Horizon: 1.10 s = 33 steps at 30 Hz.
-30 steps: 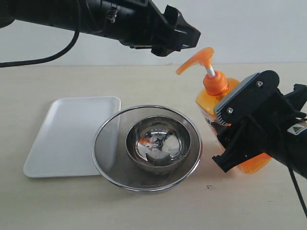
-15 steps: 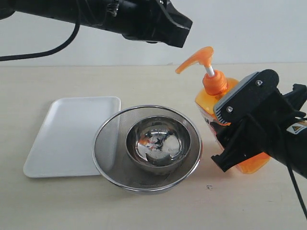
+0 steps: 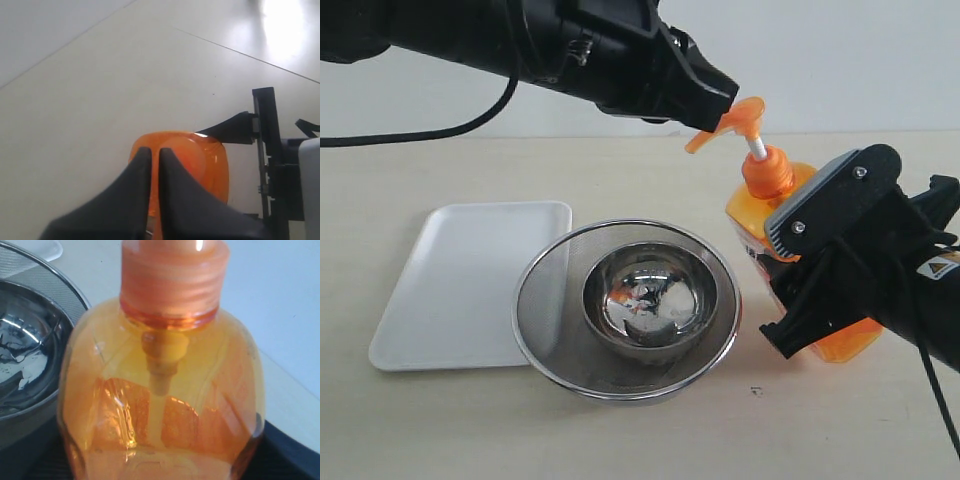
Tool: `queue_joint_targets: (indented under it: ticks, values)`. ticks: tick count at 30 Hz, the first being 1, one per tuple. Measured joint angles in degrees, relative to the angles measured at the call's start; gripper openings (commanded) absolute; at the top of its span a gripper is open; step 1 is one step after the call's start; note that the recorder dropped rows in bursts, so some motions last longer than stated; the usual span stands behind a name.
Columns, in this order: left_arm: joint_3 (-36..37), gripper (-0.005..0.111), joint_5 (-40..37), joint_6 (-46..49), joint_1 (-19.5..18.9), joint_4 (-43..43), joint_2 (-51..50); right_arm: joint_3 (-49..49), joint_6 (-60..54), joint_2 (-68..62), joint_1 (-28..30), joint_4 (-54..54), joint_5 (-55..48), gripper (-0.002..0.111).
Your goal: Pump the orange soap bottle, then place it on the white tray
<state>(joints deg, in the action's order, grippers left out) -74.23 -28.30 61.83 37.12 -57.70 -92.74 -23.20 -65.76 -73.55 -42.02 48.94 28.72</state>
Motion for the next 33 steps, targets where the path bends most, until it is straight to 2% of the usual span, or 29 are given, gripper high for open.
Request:
queue_joint_targets:
  ticks: [6,33]
  values:
    - [0.0,0.005,-1.0,3.8,0.0,-4.8,0.0,0.0,0.0,0.0,0.0,0.0,0.0,0.001]
    - [-0.6,0.005,-1.4,5.0,0.0,-7.7,-2.1,0.0,0.3,0.0,0.0,0.0,0.0,0.001]
